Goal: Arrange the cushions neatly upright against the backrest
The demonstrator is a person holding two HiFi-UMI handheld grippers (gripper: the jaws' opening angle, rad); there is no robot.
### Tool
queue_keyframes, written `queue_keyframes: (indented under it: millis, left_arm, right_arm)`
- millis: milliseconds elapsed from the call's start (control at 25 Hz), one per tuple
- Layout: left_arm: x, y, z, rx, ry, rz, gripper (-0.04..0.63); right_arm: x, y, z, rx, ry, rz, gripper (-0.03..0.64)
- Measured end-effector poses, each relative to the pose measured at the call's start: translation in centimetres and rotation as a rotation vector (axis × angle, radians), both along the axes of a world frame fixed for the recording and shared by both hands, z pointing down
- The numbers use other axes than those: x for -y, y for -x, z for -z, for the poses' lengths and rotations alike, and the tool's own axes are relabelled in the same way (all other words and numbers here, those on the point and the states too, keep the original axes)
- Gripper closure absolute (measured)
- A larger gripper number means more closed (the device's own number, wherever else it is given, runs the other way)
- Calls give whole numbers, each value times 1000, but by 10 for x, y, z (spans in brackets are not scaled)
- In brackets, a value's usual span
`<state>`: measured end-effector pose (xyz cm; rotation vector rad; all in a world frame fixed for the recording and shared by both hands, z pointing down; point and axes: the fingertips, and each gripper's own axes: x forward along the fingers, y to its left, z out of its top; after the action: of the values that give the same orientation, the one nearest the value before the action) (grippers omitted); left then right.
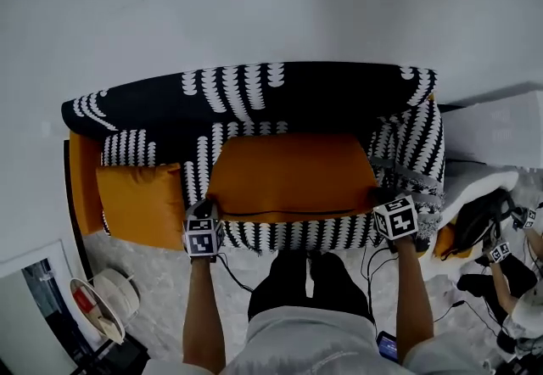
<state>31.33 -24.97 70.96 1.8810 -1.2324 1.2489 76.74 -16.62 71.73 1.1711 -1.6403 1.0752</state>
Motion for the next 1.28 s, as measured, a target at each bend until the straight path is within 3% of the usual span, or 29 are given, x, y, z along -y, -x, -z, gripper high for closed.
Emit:
queue_keyframes:
  millis: [360,720,880,1080,1280]
  left_arm:
    - [63,-9,12,-21,-62,-32,565]
    - [154,-17,22,8,-164,-102,563]
    - [192,-16,32,6,-214,-71,546]
    - [223,-15,56,-5,-292,-22,453]
    - [221,-7,83,17,-375,25,453]
  right_arm:
    - [62,-10,22,-8,-74,-46,606]
    - [153,-25,43,8,-187,-139,606]
    - [194,-31,55,-69,-240,-141,606]
    - [238,-41,90,-155,-387,-162,604]
    - [230,-42,124,-166,-481,-222,604]
